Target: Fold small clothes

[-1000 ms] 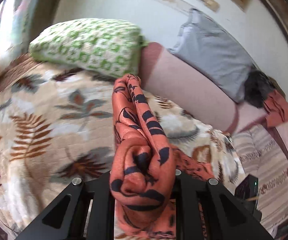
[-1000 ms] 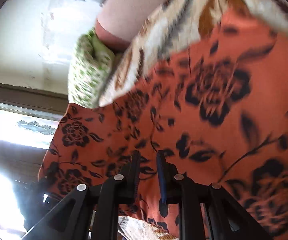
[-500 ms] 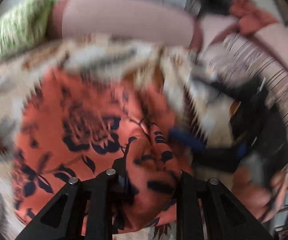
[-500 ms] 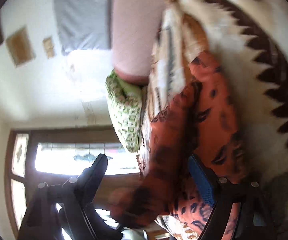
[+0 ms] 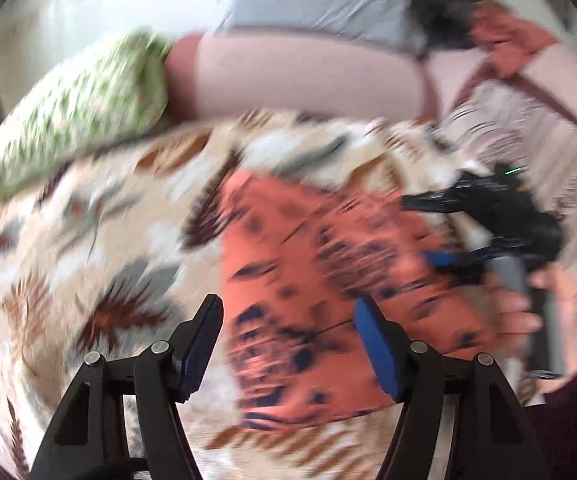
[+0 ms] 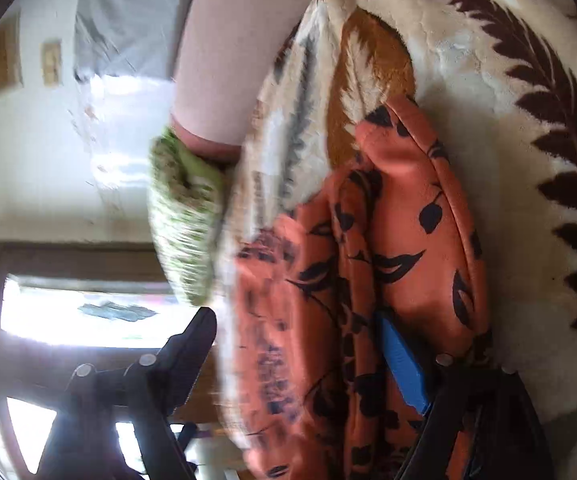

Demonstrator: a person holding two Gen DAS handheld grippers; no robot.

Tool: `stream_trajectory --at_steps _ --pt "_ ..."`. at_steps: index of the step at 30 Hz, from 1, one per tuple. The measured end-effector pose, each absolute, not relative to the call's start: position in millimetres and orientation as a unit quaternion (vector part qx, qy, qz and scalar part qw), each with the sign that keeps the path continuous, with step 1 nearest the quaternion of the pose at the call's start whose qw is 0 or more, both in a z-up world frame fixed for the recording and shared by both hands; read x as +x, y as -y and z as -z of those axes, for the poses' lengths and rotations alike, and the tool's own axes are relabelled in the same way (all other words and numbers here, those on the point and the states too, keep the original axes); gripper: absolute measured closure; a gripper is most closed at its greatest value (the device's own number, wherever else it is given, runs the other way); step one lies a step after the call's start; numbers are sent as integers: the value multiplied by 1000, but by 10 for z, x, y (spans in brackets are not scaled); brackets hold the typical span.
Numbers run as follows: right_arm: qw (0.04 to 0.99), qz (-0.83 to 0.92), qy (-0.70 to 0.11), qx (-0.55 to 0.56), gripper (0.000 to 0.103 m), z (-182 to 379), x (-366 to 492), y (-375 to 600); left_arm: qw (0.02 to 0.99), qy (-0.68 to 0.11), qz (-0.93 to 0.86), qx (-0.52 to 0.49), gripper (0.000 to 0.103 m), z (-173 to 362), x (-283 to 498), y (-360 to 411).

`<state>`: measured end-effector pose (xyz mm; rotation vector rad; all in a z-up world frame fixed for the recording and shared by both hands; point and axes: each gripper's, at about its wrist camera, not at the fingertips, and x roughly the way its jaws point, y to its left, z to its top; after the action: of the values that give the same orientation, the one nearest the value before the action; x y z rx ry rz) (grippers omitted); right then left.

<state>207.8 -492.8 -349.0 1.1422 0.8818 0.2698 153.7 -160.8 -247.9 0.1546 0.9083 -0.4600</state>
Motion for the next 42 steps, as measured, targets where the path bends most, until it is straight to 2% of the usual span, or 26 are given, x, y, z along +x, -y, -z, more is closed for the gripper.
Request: stream_trajectory --at_steps 2,3,4,7,10,14,20,22,28,31,35,38,42 --pt "765 -114 -416 478 32 3438 2108 4797 856 -477 193 57 35 2767 1697 1513" --pt "778 -110 -419 454 49 3395 2114 4732 848 -489 198 42 35 2852 1714 1500" --pt "793 -102 -424 425 75 3354 2111 4667 843 -498 201 29 35 2913 1701 1503" --pt "823 -85 -406 388 83 3209 2062 4607 843 -488 224 38 35 2912 1604 1612" --pt "855 -70 -358 368 85 2951 1971 4692 851 -460 238 84 35 2827 1480 1779" --pt "866 -49 -326 377 86 2787 1827 4960 851 -448 261 81 34 2757 1456 2032" --pt "799 8 -412 437 86 3303 1827 5369 852 -437 256 131 32 2840 1338 2238" --pt "801 7 -406 440 85 3294 1817 5391 855 -432 249 142 32 2861 1327 2260" --pt "887 -22 -265 377 84 2654 1664 5184 859 -430 233 148 30 2870 1344 2260" --pt "876 -22 -303 374 84 2758 1857 5079 860 -429 227 159 30 2883 1332 2278" --pt "816 4 -420 397 84 3280 2198 5048 859 -430 223 164 28 2897 1324 2283" --pt "797 -11 -407 446 85 3305 2145 5165 860 -431 217 168 26 2911 1323 2283" --pt "811 -16 -402 424 84 3171 2052 5122 859 -439 209 163 23 2926 1344 2258"
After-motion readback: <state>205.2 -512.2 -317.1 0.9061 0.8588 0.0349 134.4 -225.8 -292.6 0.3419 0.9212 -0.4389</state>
